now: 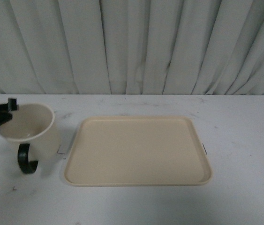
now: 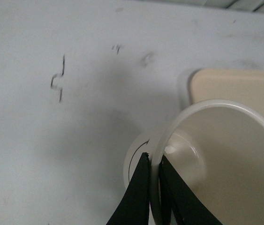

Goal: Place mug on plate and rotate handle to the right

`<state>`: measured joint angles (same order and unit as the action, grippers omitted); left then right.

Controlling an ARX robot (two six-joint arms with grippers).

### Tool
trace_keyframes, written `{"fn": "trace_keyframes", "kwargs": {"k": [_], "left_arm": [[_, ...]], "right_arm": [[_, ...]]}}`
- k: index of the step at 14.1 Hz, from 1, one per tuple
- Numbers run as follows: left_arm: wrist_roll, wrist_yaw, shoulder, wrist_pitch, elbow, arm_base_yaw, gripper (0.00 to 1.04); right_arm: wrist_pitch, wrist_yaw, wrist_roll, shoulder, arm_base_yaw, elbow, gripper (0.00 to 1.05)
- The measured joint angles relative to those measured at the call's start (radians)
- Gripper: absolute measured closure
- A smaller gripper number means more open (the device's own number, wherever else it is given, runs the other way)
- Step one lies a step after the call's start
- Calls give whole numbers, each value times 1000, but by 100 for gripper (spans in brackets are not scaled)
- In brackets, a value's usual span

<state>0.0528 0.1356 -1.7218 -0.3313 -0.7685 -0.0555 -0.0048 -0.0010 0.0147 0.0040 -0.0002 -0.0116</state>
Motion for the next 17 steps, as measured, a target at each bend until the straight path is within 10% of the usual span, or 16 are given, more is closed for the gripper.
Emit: {"fn": "trace_keyframes", "kwargs": {"k": [6,14,17], "left_arm": [[22,-21,4,-6,-56,75,102],[161,-218,-303,40,-315,483,102],[171,-230,-338,100,-331,477,79]], "right_arm": [[0,0,0,0,0,0,6],[0,0,0,0,0,0,6],[0,0,0,0,0,0,6]]}}
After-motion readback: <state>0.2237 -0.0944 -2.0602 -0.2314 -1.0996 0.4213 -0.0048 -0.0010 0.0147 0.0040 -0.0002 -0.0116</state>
